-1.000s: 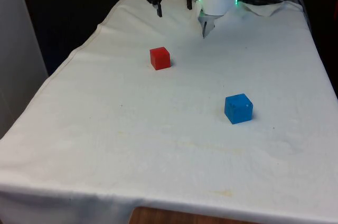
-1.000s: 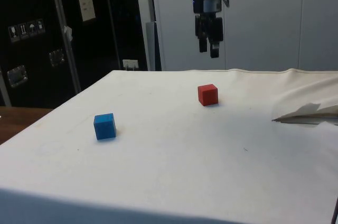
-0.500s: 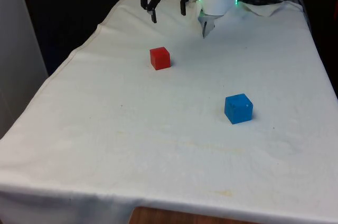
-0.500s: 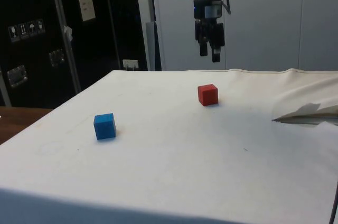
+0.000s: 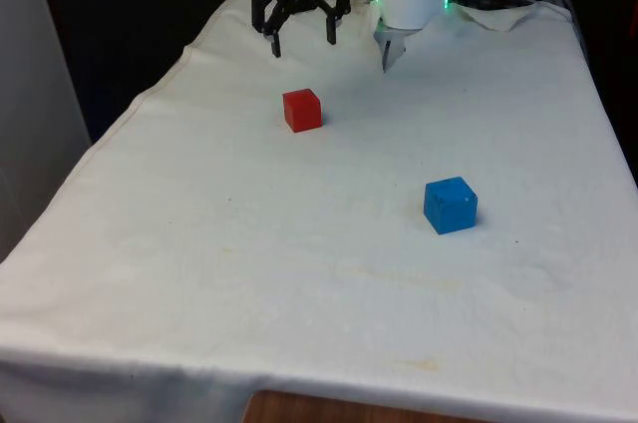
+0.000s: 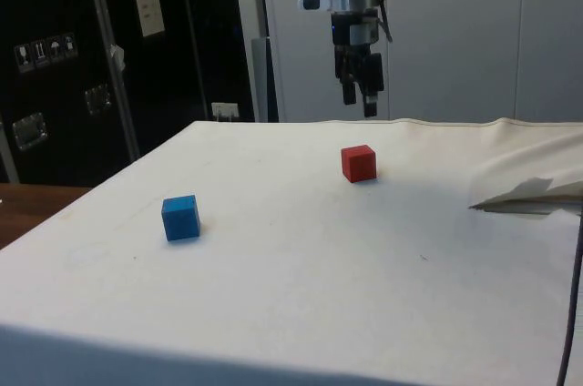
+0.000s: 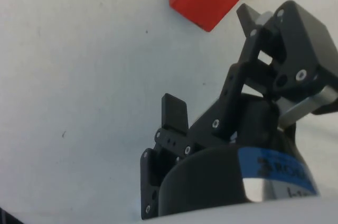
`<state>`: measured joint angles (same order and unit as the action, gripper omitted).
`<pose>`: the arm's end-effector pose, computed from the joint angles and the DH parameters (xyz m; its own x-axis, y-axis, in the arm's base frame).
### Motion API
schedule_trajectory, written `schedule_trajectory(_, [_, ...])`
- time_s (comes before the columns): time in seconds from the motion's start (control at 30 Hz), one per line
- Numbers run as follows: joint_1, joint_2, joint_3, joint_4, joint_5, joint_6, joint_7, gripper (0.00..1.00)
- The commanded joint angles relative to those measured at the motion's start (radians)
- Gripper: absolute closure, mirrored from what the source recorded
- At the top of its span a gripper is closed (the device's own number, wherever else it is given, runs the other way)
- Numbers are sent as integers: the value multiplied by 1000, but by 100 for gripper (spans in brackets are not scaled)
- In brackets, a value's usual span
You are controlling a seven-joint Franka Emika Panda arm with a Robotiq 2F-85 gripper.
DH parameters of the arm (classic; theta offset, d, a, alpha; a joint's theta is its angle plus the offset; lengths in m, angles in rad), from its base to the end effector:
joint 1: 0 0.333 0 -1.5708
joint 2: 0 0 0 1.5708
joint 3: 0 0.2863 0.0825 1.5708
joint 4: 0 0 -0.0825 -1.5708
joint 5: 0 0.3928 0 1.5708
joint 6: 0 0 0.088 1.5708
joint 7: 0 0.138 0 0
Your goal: Stack the two cubes.
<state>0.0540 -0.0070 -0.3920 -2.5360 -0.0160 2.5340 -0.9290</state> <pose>0.4364 -0.1531 0.2081 0.8230 0.5680 -0.0026 0.5680 -0.8230 0.0075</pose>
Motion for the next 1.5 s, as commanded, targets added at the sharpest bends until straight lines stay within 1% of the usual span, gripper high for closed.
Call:
schedule_trajectory(0.0, [0,7,-2,2,-1,5,0,0])
schedule_trajectory(0.03, [-3,20,-5,7,-16,19,6,0])
schedule_trajectory(0.1, [-2,35,-8,11,-14,28,5,0])
schedule_trajectory(0.17, [0,34,-7,12,-11,25,4,0])
schedule_trajectory(0.3, [0,32,-7,10,-7,23,1,0])
schedule_trajectory(0.47, [1,46,-6,16,-3,23,4,0])
schedule_trajectory(0.6, [5,65,-1,21,3,30,26,0])
schedule_trajectory(0.63, [2,51,-3,16,-1,20,16,0])
schedule_trajectory(0.67, [6,76,4,25,7,31,38,0])
schedule_trajectory(0.97, [7,134,28,43,31,46,94,0])
schedule_trajectory(1.0, [6,126,24,43,21,35,86,0])
schedule_trajectory(1.03, [7,137,30,43,33,48,99,0])
schedule_trajectory(1.1, [7,143,33,43,37,49,107,0])
schedule_trajectory(1.2, [9,147,36,43,38,50,120,0])
schedule_trajectory(1.3, [8,142,37,34,35,54,127,0])
schedule_trajectory(1.33, [8,146,36,42,31,40,125,0])
schedule_trajectory(1.37, [8,141,38,31,38,57,125,0])
schedule_trajectory(1.43, [7,139,40,25,47,64,120,0])
schedule_trajectory(1.47, [6,137,42,15,56,77,114,0])
